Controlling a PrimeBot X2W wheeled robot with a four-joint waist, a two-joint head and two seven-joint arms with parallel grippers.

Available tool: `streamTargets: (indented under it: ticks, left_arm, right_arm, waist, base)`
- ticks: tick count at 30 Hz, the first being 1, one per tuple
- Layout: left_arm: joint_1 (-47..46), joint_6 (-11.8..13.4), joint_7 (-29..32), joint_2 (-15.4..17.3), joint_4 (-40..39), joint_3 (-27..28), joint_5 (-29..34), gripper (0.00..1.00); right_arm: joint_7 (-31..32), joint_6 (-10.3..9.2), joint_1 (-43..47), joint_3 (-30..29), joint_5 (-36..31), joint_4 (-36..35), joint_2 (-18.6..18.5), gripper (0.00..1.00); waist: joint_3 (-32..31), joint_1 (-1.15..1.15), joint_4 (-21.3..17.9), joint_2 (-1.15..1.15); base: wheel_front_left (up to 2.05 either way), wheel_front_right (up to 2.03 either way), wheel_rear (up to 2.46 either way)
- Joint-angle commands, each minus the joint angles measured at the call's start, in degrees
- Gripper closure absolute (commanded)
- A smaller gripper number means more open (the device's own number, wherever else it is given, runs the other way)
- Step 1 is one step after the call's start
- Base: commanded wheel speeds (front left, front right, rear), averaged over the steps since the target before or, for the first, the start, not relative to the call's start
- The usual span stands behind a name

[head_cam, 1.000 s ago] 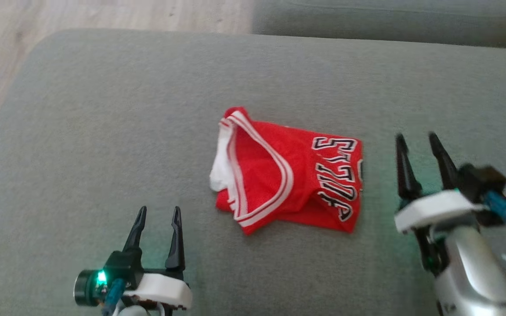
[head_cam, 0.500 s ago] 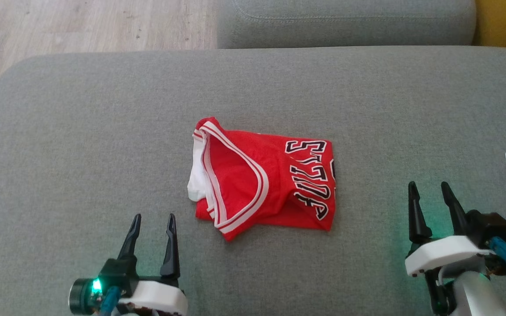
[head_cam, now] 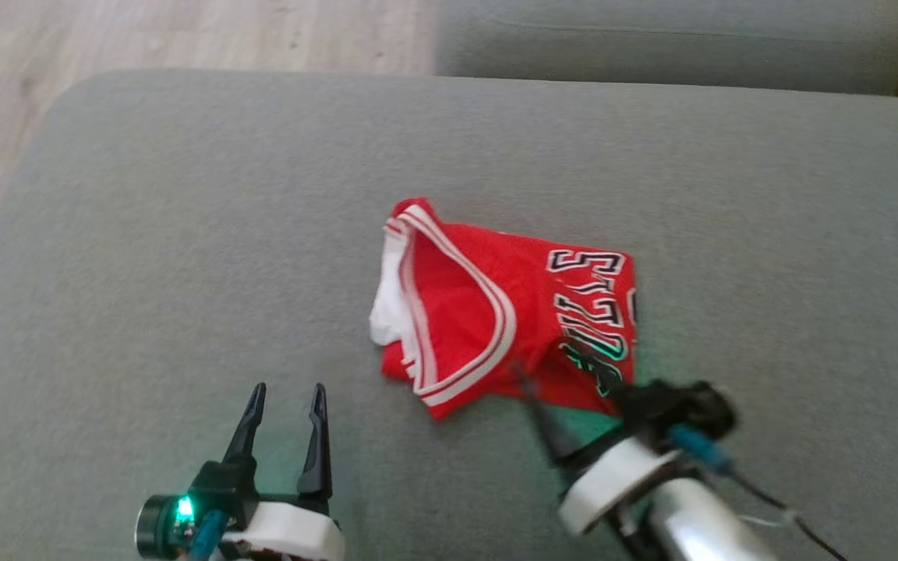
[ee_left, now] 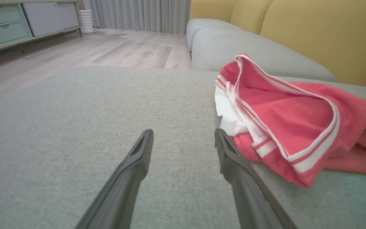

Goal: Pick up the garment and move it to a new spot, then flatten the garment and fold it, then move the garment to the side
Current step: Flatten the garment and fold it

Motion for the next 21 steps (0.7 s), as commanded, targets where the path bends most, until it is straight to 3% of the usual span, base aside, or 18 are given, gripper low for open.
streamTargets:
  ticks: [1, 3, 7, 18, 19, 20, 21]
  left_arm:
    - [-1.43, 0.15, -0.55, 0.11, -1.32, 1.26, -0.33, 0.0]
    - [-1.16, 0.29, -0.55, 0.11, -1.02, 0.77, -0.7, 0.0]
    - [-1.04, 0.35, -0.55, 0.11, -0.93, 0.17, -1.32, 0.0]
    - [-1.5, 1.0, -0.55, 0.11, -1.4, -1.3, -2.59, 0.0]
    - [-1.53, 1.03, -0.55, 0.11, -1.43, -1.34, -2.62, 0.0]
    - [-1.57, 1.06, -0.55, 0.11, -1.47, -1.35, -2.65, 0.0]
    - [-1.62, 1.1, -0.55, 0.11, -1.55, -1.34, -2.64, 0.0]
  right_arm:
    - [-0.64, -0.04, -3.09, 5.66, 1.17, -0.73, -0.52, 0.0]
    - [-0.59, -0.04, -5.55, 12.62, 3.29, 1.92, -1.56, 0.0]
    - [0.71, -0.04, -9.32, 18.72, 5.18, 6.38, -2.46, 0.0]
    - [4.46, -0.04, -14.65, 26.74, 9.73, 15.66, -2.98, 0.0]
    - [4.64, -0.04, -14.84, 27.36, 10.42, 16.19, -2.96, 0.13]
    - [4.69, -0.04, -15.05, 28.04, 11.15, 16.57, -2.95, 0.7]
    - [4.44, -0.04, -15.24, 28.58, 12.04, 16.76, -2.95, 1.0]
  waist:
    - [0.55, 0.0, 2.13, 0.0]
    - [1.0, 0.0, 4.14, 0.0]
    - [1.79, 0.0, 6.71, 0.0]
    - [3.97, 0.0, 10.74, 0.0]
    - [4.05, 0.0, 10.88, 0.0]
    - [4.13, 0.0, 10.98, 0.0]
    - [4.19, 0.0, 11.05, 0.0]
  base:
    - [0.0, 0.0, 0.0]
    - [0.0, 0.0, 0.0]
    - [0.0, 0.0, 0.0]
    - [0.0, 0.0, 0.0]
    - [0.0, 0.0, 0.0]
    - [0.0, 0.0, 0.0]
    - [0.0, 0.0, 0.0]
